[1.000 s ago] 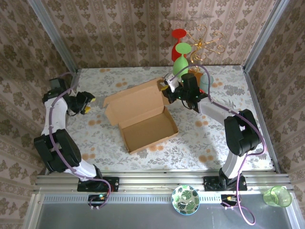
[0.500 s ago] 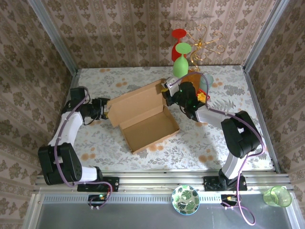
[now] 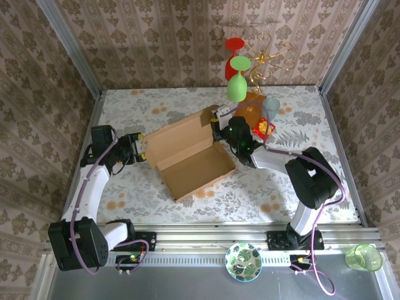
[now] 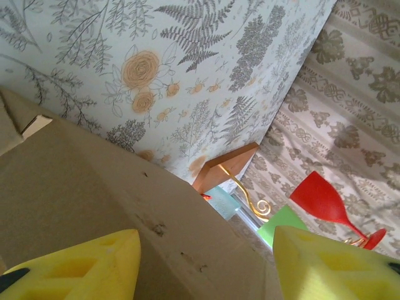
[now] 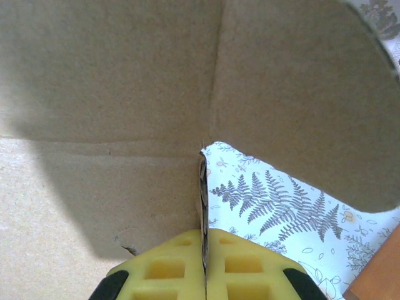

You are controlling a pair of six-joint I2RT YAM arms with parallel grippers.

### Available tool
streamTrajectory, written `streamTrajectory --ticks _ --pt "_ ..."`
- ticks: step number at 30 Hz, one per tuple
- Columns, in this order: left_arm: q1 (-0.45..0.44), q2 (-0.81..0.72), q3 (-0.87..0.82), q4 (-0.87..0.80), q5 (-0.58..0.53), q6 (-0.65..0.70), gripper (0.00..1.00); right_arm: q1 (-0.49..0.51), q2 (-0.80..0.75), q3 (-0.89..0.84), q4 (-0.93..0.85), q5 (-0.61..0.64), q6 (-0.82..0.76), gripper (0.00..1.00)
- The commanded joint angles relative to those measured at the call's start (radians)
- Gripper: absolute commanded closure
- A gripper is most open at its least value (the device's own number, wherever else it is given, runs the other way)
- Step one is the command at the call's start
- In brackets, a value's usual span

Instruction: Fold the paper box

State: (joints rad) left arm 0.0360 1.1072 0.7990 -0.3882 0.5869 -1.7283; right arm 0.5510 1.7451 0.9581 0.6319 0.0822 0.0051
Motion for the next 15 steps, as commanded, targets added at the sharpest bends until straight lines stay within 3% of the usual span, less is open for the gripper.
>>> streamTrajectory --ticks 1,9,15 --pt "-0.025 -0.022 -0.039 0.016 -0.008 -0.121 0.40 0.019 -0.019 -0.018 0.045 0.074 0.034 1.00" --pt "-0.053 -0.123 -0.086 0.000 -0.025 -0.203 0.40 0.043 -0.025 -0.054 0.066 0.103 0.065 1.00" --pt "-0.163 -0.121 -0.136 0.116 -0.079 -0.324 0.39 0.056 -0.039 -0.091 0.081 0.114 0.082 1.00"
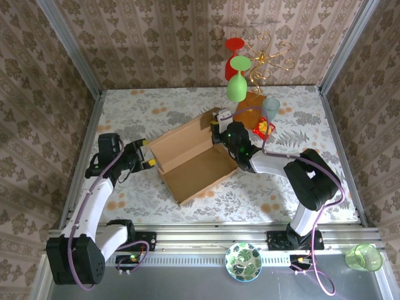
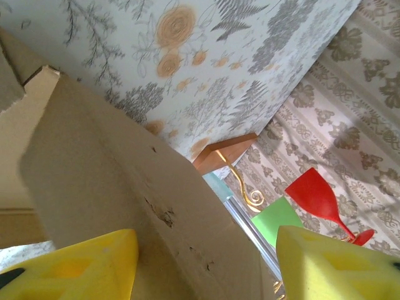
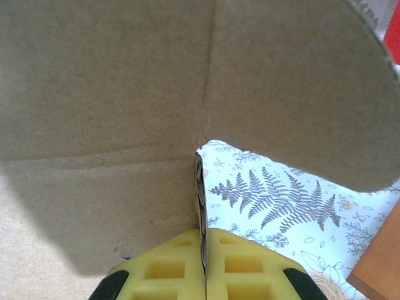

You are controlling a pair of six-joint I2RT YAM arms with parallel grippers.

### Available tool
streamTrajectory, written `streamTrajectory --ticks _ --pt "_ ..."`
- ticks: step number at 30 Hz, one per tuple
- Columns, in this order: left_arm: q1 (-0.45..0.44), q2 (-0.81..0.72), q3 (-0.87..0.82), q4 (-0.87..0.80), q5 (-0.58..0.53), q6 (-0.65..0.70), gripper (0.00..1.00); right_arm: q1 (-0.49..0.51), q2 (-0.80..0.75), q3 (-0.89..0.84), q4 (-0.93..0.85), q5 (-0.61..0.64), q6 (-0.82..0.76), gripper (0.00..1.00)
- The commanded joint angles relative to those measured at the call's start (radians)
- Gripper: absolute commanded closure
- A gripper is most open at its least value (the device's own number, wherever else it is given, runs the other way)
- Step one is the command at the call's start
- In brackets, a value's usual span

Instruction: Fold the paper box

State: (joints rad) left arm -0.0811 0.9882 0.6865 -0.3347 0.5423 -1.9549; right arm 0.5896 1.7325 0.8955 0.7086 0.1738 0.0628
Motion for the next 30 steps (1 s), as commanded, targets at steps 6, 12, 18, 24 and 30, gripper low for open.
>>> streamTrajectory --ticks 6,12,18,24,30 --pt "-0.091 0.012 -0.059 0.132 -0.086 -0.148 0.40 0.028 -0.038 -0.075 0.053 0.028 0.064 1.00" --pt "-0.063 0.118 -0.014 0.259 -0.089 -0.109 0.56 0.026 -0.014 -0.056 0.090 0.023 0.080 1.00" --pt "0.003 0.266 0.149 0.307 -0.039 0.066 0.65 0.008 0.088 0.081 0.111 -0.005 0.114 1.00" --pt "0.021 0.352 0.157 0.375 0.016 0.164 0.68 0.001 0.193 0.176 0.121 -0.008 0.133 1.00" --pt "0.044 0.347 0.051 0.438 0.043 0.194 0.68 -0.001 0.225 0.146 0.151 -0.016 0.157 0.99"
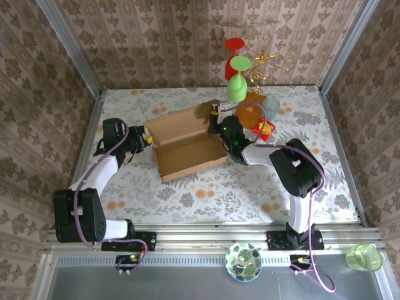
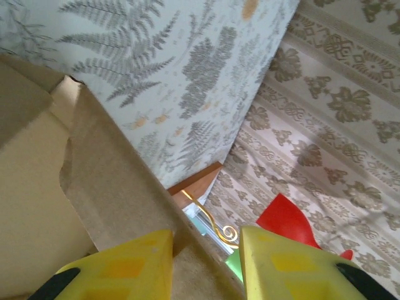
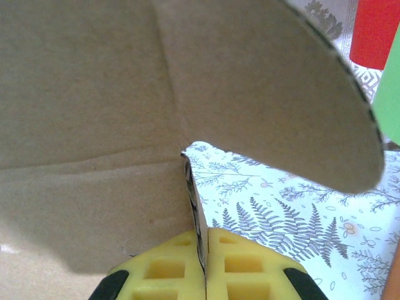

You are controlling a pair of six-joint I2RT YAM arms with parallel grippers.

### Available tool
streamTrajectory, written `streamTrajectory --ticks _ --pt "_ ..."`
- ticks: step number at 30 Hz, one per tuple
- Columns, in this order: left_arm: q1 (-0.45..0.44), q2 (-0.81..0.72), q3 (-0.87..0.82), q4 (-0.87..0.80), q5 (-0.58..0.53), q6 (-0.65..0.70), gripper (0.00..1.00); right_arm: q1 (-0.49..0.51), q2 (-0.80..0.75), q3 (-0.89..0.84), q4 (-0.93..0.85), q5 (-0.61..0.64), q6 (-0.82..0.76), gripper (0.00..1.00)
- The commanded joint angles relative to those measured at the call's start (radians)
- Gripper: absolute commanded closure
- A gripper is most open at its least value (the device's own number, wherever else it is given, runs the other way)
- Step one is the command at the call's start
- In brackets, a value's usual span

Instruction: Fold the paper box

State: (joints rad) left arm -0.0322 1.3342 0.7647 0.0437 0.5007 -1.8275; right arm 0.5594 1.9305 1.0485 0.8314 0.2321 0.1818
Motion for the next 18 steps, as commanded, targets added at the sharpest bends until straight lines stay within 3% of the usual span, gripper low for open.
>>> streamTrajectory --ticks 1,11,18 --pt "-0.003 -0.002 -0.035 0.061 0.090 0.082 0.68 0.031 0.029 -0.020 0.040 -0.074 0.043 0.99" --pt "-0.022 -0.074 -0.076 -0.040 0.109 0.248 0.69 0.056 -0.019 -0.134 0.077 -0.045 0.050 0.93" --pt "-0.048 -0.156 -0.140 -0.131 0.088 0.344 0.71 0.058 -0.101 -0.200 0.041 -0.024 0.062 0.80"
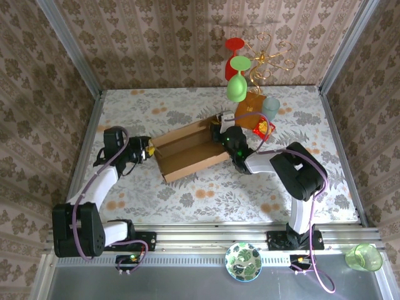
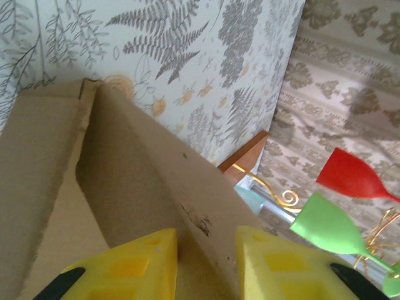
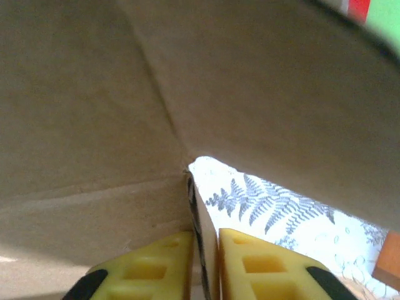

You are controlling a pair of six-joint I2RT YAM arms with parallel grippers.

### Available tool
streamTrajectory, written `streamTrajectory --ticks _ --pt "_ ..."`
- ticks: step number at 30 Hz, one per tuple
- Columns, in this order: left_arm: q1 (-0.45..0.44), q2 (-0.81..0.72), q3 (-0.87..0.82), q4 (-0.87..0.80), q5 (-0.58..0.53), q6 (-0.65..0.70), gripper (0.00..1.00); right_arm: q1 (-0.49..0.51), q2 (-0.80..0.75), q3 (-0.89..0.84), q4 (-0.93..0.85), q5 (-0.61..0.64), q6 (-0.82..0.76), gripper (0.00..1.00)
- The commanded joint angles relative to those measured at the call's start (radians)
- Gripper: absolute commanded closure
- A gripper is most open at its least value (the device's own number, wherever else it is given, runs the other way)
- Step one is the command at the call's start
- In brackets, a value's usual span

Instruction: Fold the paper box

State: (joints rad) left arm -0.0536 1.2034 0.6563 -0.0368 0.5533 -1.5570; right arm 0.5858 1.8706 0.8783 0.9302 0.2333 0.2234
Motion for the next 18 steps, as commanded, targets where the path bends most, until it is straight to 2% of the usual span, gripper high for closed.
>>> streamTrajectory --ticks 1,8,15,18 --pt "-0.033 -0.035 -0.044 -0.048 0.030 0.074 0.71 0.034 -0.053 -0.038 -0.063 -0.023 0.025 0.78" --pt "-0.078 -0.061 -0.084 -0.073 -0.010 0.089 0.71 0.039 -0.119 -0.080 -0.122 -0.008 0.070 0.63" --pt "-0.102 -0.074 -0.099 -0.122 -0.057 0.126 0.71 0.039 -0.224 -0.106 -0.285 -0.002 0.115 0.42" --pt "-0.104 -0.073 -0.106 -0.129 -0.068 0.139 0.71 0.037 -0.284 -0.130 -0.361 -0.015 0.146 0.39"
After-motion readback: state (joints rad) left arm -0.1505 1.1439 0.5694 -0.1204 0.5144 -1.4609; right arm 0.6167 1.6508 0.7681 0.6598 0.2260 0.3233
